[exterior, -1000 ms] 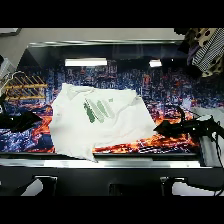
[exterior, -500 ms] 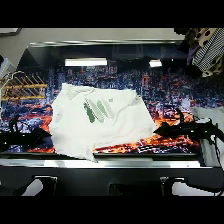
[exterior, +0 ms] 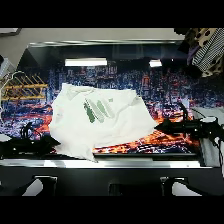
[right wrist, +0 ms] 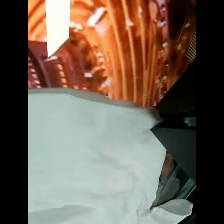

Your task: Fold the clothes and pants, and hang the long-sleeved shirts on hangers.

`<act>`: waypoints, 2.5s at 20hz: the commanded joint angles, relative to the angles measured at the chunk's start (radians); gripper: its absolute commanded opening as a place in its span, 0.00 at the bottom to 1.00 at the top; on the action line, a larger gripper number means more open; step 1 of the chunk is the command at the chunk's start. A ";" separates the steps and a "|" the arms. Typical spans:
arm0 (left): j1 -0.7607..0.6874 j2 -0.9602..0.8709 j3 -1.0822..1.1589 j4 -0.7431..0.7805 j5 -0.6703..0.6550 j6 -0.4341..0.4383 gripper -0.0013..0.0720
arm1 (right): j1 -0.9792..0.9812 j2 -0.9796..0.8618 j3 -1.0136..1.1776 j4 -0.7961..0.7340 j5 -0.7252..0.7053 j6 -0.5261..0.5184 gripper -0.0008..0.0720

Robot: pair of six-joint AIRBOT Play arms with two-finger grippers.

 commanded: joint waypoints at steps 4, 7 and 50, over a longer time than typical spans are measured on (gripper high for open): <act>-0.060 0.000 -0.038 0.001 0.020 0.007 0.67 | 0.000 0.035 0.000 0.002 0.016 0.008 0.07; -0.060 0.000 -0.043 0.002 0.059 0.006 0.60 | 0.000 0.035 0.000 0.001 0.029 0.008 0.07; -0.074 0.013 1.431 0.130 -0.237 -0.349 0.04 | 0.335 0.252 1.148 -0.534 0.274 0.799 0.06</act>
